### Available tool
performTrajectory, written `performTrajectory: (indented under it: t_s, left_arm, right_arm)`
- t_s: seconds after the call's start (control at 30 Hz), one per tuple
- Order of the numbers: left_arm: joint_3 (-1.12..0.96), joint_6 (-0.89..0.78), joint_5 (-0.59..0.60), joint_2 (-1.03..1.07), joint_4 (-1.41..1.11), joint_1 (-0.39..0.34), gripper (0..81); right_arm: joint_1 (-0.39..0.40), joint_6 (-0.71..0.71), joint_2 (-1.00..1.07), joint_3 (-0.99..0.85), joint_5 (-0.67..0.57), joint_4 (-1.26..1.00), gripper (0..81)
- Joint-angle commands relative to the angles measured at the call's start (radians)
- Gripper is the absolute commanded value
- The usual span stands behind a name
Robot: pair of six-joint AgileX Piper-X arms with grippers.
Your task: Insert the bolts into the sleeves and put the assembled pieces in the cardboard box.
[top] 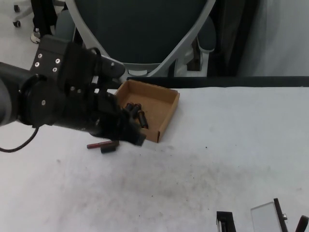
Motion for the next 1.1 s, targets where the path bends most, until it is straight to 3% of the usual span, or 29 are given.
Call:
performTrajectory:
  t_s: [0.0, 0.03, 0.07, 0.1, 0.13, 0.17, 0.2, 0.27, 0.3, 0.37, 0.4, 0.47, 0.5, 0.57, 0.6, 0.67, 0.7, 0.77, 0.8, 0.83, 0.87, 0.9, 0.97, 1.07]
  left_arm:
    - [-0.017, 0.103, 0.09, -0.001, 0.02, 0.007, 0.8]
    - [-0.017, 0.124, 0.304, -0.001, 0.025, 0.018, 0.8]
    - [-0.017, 0.077, 0.348, 0.004, 0.017, 0.028, 0.8]
    - [-0.017, -0.027, 0.227, 0.005, 0.001, 0.031, 0.8]
    - [-0.017, -0.1, -0.014, 0.005, 0.004, 0.029, 0.8]
    - [-0.017, -0.086, -0.148, 0.005, 0.021, 0.022, 0.8]
    - [-0.017, -0.013, -0.09, 0.005, 0.034, 0.022, 0.8]
    - [-0.017, 0.103, 0.296, 0.007, 0.059, 0.034, 0.8]
    - [-0.017, 0.026, 0.287, 0.009, 0.045, 0.036, 0.8]
    - [-0.017, -0.102, -0.043, 0.008, 0.033, 0.023, 0.8]
    - [-0.017, -0.039, -0.011, 0.008, 0.035, 0.02, 0.8]
    - [-0.017, 0.132, 0.336, 0.008, 0.054, 0.022, 0.8]
    - [-0.017, 0.06, 0.343, 0.008, 0.038, 0.024, 0.8]
    - [-0.017, -0.104, 0.021, 0.008, 0.007, 0.018, 0.8]
    - [-0.017, -0.064, -0.021, 0.008, 0.008, 0.011, 0.8]
    - [-0.017, 0.128, 0.306, 0.008, 0.036, 0.014, 0.8]
    - [-0.017, 0.098, 0.309, 0.01, 0.035, 0.013, 0.8]
    - [-0.017, -0.11, -0.008, 0.011, 0.005, 0.005, 0.8]
    - [-0.017, -0.073, -0.029, 0.011, 0.009, 0.0, 0.8]
    - [-0.017, 0.066, 0.157, 0.011, 0.026, 0.001, 0.8]
    - [-0.017, 0.131, 0.249, 0.011, 0.049, 0.001, 0.8]
    - [-0.017, 0.05, 0.208, 0.011, 0.034, 0.001, 0.8]
    - [-0.017, -0.058, -0.001, 0.011, -0.005, 0.001, 0.8]
    - [-0.017, 0.001, 0.033, 0.011, -0.041, 0.001, 0.8]
  right_arm:
    - [0.003, -0.001, -0.005, 0.002, -0.008, 0.018, 18.3]
    - [0.003, -0.001, -0.005, 0.002, -0.008, 0.022, 18.3]
    - [0.003, -0.001, -0.005, 0.002, -0.008, 0.021, 18.3]
    - [0.003, -0.001, -0.005, 0.002, -0.008, 0.02, 18.3]
    - [0.003, -0.001, -0.005, 0.002, -0.008, 0.012, 18.3]
    - [0.003, -0.001, -0.005, 0.002, -0.008, 0.012, 18.3]
    - [0.003, -0.001, -0.005, 0.002, -0.008, 0.015, 18.3]
    - [0.003, -0.001, -0.005, 0.002, -0.008, 0.019, 18.3]
    - [0.003, -0.001, -0.005, 0.002, -0.008, 0.017, 18.3]
    - [0.003, -0.001, -0.005, 0.002, -0.008, 0.006, 18.3]
    - [0.003, -0.001, -0.005, 0.002, -0.008, 0.006, 18.3]
    - [0.003, -0.001, -0.005, 0.002, -0.008, 0.008, 18.3]
    - [0.003, -0.001, -0.005, 0.002, -0.008, 0.008, 18.3]
    - [0.003, -0.001, -0.005, 0.002, -0.008, 0.007, 18.3]
    - [0.003, -0.001, -0.005, 0.002, -0.008, 0.007, 18.3]
    - [0.003, -0.001, -0.005, 0.002, -0.008, 0.007, 18.3]
    - [0.003, -0.001, -0.005, 0.002, -0.008, 0.009, 18.3]
    - [0.003, -0.001, -0.005, 0.002, -0.008, 0.006, 18.3]
    - [0.003, -0.001, -0.005, 0.002, -0.008, 0.006, 18.3]
    - [0.003, -0.001, -0.005, 0.002, -0.008, 0.006, 18.3]
    - [0.003, -0.001, -0.005, 0.002, -0.008, 0.006, 18.3]
    - [0.003, -0.001, -0.005, 0.002, -0.008, 0.006, 18.3]
    - [0.003, -0.001, -0.005, 0.002, -0.008, 0.006, 18.3]
    - [0.003, -0.001, -0.005, 0.002, -0.008, 0.008, 18.3]
